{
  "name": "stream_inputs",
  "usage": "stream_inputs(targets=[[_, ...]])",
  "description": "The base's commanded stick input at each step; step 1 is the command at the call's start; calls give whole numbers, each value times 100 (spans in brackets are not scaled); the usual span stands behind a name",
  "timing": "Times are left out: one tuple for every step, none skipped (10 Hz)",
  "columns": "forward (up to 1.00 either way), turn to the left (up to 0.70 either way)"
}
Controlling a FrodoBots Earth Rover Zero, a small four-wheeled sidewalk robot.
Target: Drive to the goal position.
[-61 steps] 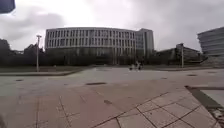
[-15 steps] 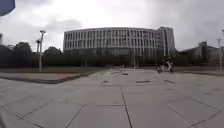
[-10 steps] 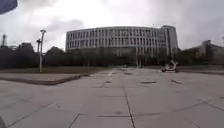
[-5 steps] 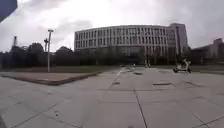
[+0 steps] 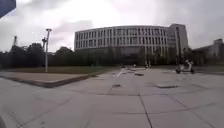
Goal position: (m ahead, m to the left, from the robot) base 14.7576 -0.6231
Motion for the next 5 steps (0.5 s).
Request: stream_inputs(targets=[[70,-31],[70,-3],[70,0],[70,0],[70,0]])
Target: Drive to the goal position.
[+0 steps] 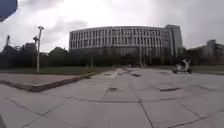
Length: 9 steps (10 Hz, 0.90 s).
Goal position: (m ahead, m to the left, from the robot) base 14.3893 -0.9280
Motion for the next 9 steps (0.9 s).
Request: stream_inputs(targets=[[70,0],[70,0],[70,0],[70,0],[70,0],[70,0],[70,0],[70,-1],[70,-17]])
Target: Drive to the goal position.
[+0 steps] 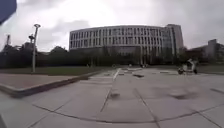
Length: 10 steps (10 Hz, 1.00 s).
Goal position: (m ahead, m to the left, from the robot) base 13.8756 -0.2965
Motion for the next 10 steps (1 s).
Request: stream_inputs(targets=[[70,-35],[70,-35],[70,-35],[70,-34],[70,-22],[70,-5],[70,0],[70,0],[70,0],[70,0]])
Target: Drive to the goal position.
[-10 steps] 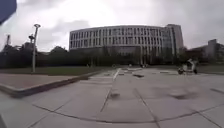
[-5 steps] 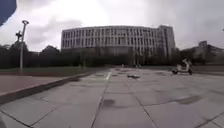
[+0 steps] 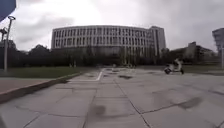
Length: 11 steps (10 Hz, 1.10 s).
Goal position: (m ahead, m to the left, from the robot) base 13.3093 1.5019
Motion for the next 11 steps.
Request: stream_inputs(targets=[[70,0],[70,0],[70,0],[70,0],[70,0],[70,0],[70,0],[70,0],[70,0],[70,0],[70,0]])
